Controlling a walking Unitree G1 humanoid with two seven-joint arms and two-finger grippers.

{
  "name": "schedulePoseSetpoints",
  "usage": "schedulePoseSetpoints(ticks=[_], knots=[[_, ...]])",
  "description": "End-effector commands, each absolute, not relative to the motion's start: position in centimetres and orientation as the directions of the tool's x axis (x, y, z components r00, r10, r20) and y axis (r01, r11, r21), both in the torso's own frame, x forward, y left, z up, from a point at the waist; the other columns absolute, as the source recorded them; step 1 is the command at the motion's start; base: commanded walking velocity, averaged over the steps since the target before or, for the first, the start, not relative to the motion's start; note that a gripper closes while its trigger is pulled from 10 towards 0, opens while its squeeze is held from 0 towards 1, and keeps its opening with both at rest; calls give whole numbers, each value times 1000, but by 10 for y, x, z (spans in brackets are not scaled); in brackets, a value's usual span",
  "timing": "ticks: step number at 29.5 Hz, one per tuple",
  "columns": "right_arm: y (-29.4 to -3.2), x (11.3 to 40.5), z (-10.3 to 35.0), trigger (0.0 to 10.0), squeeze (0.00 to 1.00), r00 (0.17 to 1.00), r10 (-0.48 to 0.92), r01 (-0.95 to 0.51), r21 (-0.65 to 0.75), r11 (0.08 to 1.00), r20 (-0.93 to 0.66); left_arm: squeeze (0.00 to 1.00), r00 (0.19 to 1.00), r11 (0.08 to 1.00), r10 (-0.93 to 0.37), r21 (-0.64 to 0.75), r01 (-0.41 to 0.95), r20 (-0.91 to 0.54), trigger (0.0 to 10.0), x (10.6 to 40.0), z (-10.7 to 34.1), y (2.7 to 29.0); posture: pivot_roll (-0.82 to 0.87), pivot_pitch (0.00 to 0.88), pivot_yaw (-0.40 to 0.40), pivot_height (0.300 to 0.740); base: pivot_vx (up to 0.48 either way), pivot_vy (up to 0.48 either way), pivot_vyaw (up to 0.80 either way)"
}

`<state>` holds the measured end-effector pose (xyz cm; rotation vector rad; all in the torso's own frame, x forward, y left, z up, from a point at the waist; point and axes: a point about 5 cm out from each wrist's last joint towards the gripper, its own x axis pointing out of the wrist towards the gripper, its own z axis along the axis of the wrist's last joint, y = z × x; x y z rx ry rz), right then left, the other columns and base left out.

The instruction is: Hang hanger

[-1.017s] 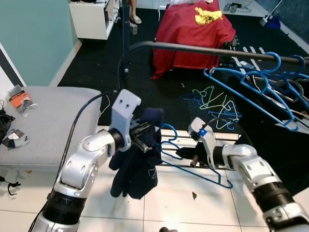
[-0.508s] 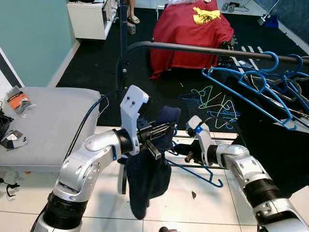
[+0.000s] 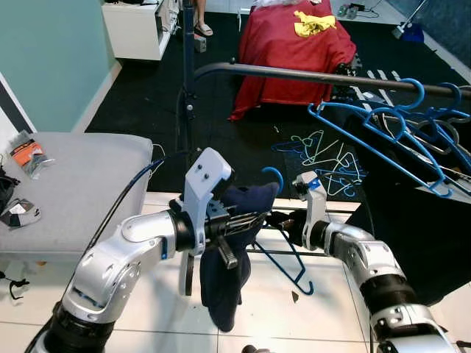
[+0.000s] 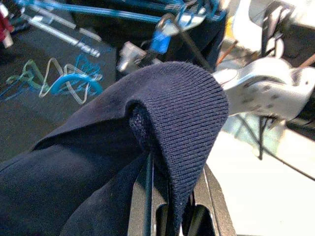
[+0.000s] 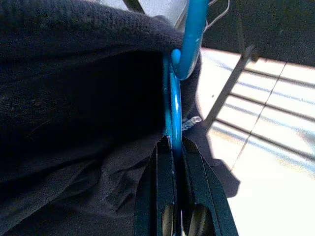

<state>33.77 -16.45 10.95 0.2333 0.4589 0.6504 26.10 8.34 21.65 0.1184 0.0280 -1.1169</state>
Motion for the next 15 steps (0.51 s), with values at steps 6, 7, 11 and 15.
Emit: schedulePoseSetpoints(ticks=[6,7,11,15], knots=[[-171,334,112,10000,0,787,551,-371,501,782,-279,0,492,468,-857,169,867,-150,10000,256,206,98,-35,171,-53,740,0,0,0],[-172,337,116,10000,0,819,514,-319,541,778,-255,0,506,479,-848,179,859,-159,10000,257,204,99,-35,170,-52,740,0,0,0],[-179,347,126,10000,0,894,401,-167,684,710,-198,0,526,493,-831,200,847,-180,10000,257,197,99,-39,168,-44,740,0,0,0],[-181,350,130,10000,0,907,380,-139,721,678,-182,0,527,492,-829,206,846,-189,10000,257,195,99,-40,168,-43,740,0,0,0]])
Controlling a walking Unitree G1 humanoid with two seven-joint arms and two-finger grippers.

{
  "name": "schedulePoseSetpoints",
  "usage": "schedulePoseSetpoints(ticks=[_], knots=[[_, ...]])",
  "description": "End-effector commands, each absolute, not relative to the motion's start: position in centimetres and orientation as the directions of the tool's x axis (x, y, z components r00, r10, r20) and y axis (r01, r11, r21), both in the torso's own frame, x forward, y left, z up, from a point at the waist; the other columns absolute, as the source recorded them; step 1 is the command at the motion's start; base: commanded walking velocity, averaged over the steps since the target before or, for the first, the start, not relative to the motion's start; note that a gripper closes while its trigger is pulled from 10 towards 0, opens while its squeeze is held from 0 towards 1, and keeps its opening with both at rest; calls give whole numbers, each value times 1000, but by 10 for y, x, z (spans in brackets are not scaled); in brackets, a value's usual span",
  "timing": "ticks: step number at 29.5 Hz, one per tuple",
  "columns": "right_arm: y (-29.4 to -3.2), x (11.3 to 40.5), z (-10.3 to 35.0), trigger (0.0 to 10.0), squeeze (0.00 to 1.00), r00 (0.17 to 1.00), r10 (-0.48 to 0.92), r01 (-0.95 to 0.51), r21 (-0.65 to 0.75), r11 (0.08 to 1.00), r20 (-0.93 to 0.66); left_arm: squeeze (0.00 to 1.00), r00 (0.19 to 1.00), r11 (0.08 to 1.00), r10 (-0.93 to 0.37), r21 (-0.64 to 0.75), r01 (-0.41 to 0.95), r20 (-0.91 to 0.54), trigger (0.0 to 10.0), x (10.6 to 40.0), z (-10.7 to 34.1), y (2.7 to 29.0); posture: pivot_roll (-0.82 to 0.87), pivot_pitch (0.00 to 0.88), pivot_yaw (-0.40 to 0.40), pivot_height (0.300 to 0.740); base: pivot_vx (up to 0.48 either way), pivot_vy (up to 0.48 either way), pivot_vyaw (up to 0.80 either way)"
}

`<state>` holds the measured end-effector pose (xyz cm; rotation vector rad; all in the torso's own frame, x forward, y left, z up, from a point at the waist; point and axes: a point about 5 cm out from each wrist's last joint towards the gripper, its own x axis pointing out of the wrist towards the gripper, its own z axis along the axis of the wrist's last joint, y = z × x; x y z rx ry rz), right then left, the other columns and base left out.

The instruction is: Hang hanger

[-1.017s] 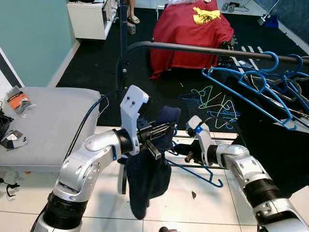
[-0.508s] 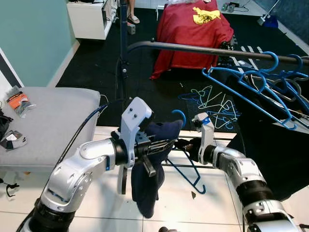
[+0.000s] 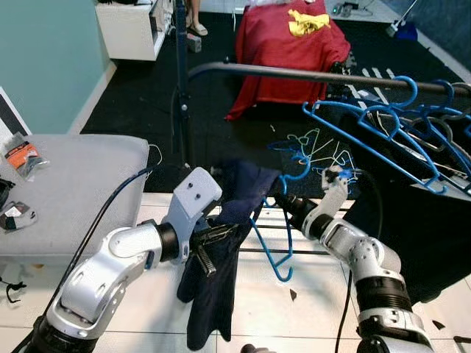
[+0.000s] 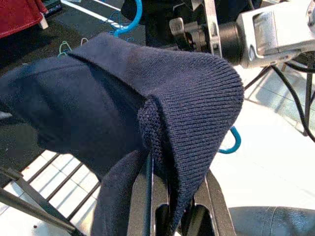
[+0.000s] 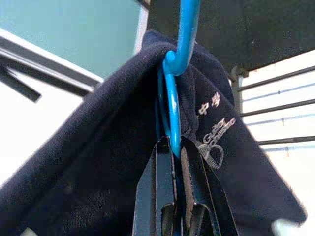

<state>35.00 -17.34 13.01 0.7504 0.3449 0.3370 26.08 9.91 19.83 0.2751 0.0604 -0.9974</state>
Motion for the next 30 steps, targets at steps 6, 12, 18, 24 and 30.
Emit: schedulePoseSetpoints(ticks=[6,12,18,24,30], knots=[[-186,355,144,10000,0,939,314,-77,802,592,-142,0,536,490,-819,235,839,-206,10000,258,190,98,-41,171,-40,740,0,0,0],[-194,369,162,10000,0,987,59,93,828,553,-150,0,540,493,-828,259,830,-153,10000,259,194,88,-44,185,-38,740,0,0,0],[-192,378,178,10000,0,988,-56,150,800,581,-145,0,509,470,-852,249,847,-123,10000,257,199,77,-43,192,-40,740,0,0,0],[-175,385,193,10000,0,993,-45,115,860,497,-107,0,493,462,-863,228,857,-106,10000,259,202,70,-39,193,-44,740,0,0,0],[-161,387,202,10000,0,997,36,54,924,378,-73,0,529,494,-839,228,839,-129,10000,266,195,72,-42,193,-46,740,0,0,0]])
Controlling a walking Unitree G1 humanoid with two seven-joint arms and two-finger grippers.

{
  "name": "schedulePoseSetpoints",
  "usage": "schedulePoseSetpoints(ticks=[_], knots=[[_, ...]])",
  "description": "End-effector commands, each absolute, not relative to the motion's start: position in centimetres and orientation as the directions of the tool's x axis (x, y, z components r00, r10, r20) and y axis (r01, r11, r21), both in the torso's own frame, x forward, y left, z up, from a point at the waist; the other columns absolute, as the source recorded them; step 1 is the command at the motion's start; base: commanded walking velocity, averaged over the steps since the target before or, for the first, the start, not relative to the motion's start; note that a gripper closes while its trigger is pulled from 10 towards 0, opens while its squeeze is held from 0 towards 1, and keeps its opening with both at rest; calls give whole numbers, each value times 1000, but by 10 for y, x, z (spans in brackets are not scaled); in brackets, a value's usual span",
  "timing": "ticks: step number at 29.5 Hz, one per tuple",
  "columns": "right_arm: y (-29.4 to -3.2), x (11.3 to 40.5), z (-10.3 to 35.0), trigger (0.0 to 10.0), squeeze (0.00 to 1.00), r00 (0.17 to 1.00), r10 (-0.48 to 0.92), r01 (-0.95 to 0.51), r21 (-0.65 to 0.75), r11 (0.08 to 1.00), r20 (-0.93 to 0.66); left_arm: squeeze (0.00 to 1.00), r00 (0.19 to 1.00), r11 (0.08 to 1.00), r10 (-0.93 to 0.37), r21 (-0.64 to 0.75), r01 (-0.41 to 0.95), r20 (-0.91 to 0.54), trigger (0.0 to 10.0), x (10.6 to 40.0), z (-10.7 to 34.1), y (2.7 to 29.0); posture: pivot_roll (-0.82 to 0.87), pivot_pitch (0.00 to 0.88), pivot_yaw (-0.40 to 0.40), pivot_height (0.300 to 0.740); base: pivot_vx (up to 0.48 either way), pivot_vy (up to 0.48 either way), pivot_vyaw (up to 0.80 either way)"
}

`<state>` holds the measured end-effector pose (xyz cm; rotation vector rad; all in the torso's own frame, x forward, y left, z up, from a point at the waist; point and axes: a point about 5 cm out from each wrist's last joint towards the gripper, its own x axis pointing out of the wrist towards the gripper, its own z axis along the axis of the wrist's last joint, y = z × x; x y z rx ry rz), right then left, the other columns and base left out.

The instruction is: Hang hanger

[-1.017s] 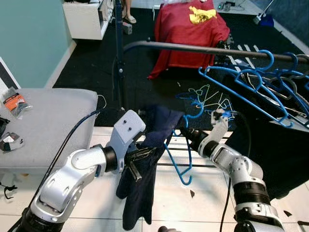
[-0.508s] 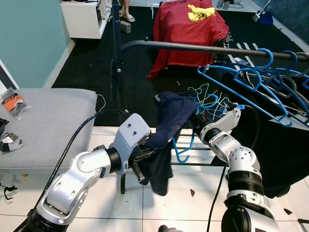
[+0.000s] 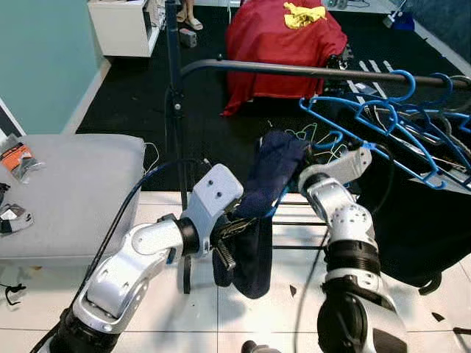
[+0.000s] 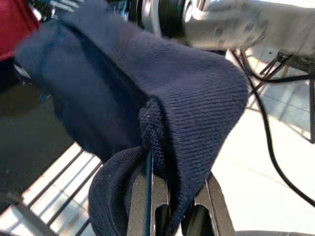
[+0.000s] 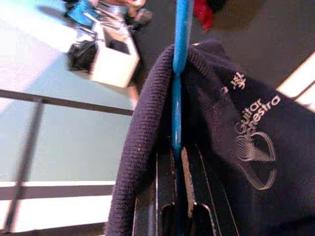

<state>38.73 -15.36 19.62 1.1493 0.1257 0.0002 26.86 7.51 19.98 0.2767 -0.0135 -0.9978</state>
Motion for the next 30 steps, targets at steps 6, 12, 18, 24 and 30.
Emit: schedulePoseSetpoints(ticks=[6,12,18,24,30], knots=[[-151,386,211,10000,0,993,119,-10,964,266,-22,0,574,514,-796,287,808,-192,10000,275,182,78,-44,193,-44,740,0,0,0],[-151,387,219,10000,0,991,130,-38,978,204,12,0,569,505,-796,292,812,-205,10000,277,179,78,-47,192,-44,740,0,0,0],[-144,388,213,10000,0,990,138,-31,940,340,-17,0,526,493,-844,235,838,-103,10000,275,200,66,-46,190,-48,740,0,0,0],[-141,389,203,10000,0,991,115,2,867,498,-69,0,423,417,-906,167,894,-2,10000,263,222,54,-45,191,-49,740,0,0,0],[-144,391,201,10000,0,993,79,31,858,513,-83,0,375,373,-927,143,917,14,10000,257,224,51,-42,192,-50,740,0,0,0]])
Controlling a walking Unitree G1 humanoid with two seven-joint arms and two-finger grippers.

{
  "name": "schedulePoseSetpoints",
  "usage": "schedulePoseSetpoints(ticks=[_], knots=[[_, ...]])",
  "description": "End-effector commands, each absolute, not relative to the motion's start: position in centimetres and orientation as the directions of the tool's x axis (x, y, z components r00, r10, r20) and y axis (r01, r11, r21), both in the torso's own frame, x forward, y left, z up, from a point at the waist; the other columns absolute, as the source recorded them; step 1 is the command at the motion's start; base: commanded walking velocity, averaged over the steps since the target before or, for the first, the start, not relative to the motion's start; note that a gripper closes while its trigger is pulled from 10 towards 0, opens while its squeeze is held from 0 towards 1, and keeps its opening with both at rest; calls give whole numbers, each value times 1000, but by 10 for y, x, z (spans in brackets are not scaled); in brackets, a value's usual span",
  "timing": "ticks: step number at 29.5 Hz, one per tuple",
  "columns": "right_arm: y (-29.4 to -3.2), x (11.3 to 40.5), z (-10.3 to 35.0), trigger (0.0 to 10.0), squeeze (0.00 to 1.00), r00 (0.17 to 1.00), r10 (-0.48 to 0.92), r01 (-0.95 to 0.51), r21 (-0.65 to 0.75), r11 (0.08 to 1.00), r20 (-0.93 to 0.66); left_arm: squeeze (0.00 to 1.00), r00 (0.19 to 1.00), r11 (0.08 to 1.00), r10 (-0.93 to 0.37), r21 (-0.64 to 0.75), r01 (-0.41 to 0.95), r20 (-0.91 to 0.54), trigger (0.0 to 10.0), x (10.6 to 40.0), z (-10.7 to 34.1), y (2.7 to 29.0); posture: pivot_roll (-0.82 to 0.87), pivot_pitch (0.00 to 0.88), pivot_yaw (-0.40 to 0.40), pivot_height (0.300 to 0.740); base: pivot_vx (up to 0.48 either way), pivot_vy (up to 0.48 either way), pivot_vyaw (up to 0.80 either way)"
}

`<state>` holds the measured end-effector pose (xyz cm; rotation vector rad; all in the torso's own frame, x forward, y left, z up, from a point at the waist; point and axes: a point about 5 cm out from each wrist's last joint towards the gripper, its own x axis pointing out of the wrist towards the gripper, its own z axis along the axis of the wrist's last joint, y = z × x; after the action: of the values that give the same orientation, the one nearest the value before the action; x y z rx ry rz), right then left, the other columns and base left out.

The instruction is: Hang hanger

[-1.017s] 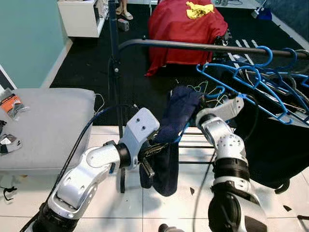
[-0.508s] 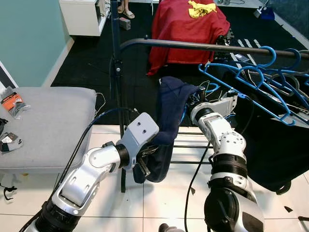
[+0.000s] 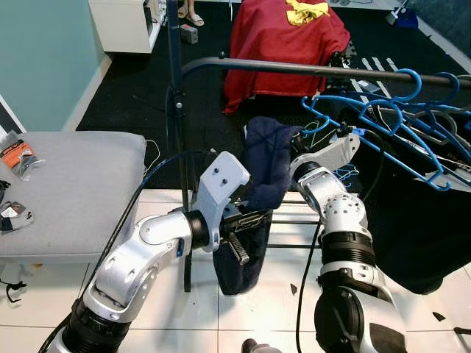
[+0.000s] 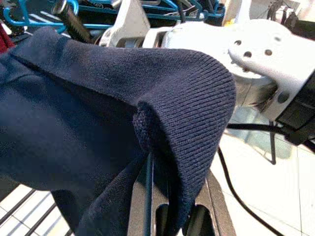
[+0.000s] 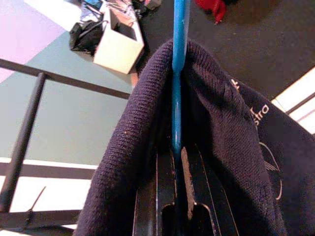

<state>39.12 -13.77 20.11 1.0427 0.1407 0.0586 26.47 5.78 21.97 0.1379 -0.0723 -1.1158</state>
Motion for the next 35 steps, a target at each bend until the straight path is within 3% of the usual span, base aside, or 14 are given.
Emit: schedulePoseSetpoints(ticks=[1,11,15,16,18,19,22,24,28,35], knots=[[-145,392,201,10000,0,994,65,40,860,508,-85,0,364,363,-931,135,922,13,10000,254,223,50,-42,191,-51,740,0,0,0],[-135,394,206,10000,0,995,64,26,819,573,-77,0,353,353,-936,90,931,12,10000,252,221,40,-43,189,-50,740,0,0,0],[-114,392,205,10000,0,989,124,-16,790,612,-76,0,366,365,-930,76,928,-10,10000,253,217,35,-47,184,-51,740,0,0,0],[-98,389,203,10000,0,978,191,-63,761,646,-81,0,415,412,-909,82,908,-32,10000,260,214,34,-46,182,-53,740,0,0,0],[-98,389,203,10000,0,978,191,-63,761,646,-81,0,415,412,-909,82,908,-32,10000,260,214,34,-46,182,-53,740,0,0,0],[-84,384,200,10000,0,961,261,-118,724,680,-88,0,480,473,-876,98,875,-57,10000,268,211,36,-47,177,-57,740,0,0,0],[-74,381,198,10000,0,947,306,-159,689,707,-95,0,536,528,-841,105,843,-73,10000,275,210,39,-47,177,-57,740,0,0,0],[-65,374,195,10000,0,931,351,-217,621,753,-100,0,665,656,-741,113,746,-92,10000,292,209,52,-47,169,-62,740,0,0,0],[-70,373,189,10000,0,946,308,-220,490,843,-104,0,738,730,-666,111,675,-106,10000,302,210,65,-44,161,-58,740,0,0,0],[-77,369,181,10000,0,954,279,-229,335,914,-111,0,826,822,-551,91,562,-117,10000,315,215,81,-46,155,-56,740,0,0,0]])
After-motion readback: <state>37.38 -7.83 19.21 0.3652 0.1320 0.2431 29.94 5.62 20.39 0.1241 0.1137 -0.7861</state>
